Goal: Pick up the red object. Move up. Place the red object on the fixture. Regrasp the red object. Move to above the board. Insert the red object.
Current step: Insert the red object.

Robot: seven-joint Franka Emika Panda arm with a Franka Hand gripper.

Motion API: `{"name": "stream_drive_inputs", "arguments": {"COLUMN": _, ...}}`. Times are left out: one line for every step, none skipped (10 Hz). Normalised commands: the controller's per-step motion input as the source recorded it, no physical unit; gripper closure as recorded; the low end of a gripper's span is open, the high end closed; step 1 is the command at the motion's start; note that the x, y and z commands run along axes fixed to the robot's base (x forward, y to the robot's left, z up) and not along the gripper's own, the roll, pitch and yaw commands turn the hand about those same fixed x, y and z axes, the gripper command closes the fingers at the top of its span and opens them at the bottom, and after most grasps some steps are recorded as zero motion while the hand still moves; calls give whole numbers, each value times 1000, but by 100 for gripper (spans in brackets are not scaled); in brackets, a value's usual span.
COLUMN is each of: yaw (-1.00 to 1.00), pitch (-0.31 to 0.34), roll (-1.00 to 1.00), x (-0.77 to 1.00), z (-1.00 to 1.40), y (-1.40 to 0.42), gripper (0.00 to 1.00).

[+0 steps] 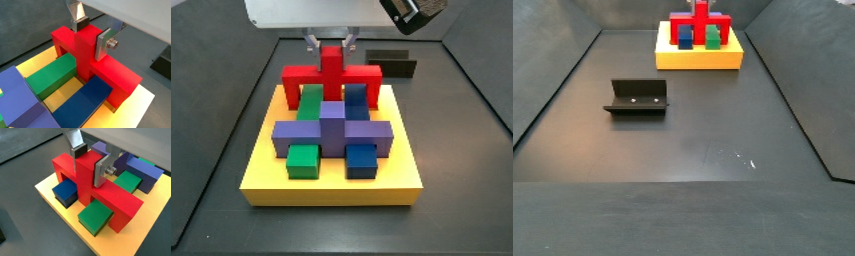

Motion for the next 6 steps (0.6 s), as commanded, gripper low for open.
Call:
{"name": "stream_drive_inputs", "arguments": {"yaw": -49, "pitch": 0, "roll": -19, "x": 0, "z": -131, "y": -63, "gripper": 100}}
{"name": "stream_drive_inputs", "arguments": {"yaw": -9, "pitch": 0, "roll": -34, "x": 14, "z": -100, "y": -171, "gripper": 100}}
{"name": "stream_drive_inputs", "arguments": {"yaw": 0, "pitch": 6, "roll": -63, "x": 111, "z": -63, "y": -189, "gripper": 100}}
{"name": "stream_drive_inputs", "arguments": {"yaw": 0, "pitch": 0, "roll": -80, "x": 74, "z": -97, "y": -151, "gripper": 100}}
{"name": "stream_drive_inputs", "arguments": {"yaw": -29, "pitch": 0, "roll": -1, "x": 0, "z": -226, "y": 0, "gripper": 100}}
{"name": "stream_drive_inputs", "arguments": {"yaw": -69, "pitch": 0, "roll": 0, "x": 0, "z": -283, "y": 94, "gripper": 100}}
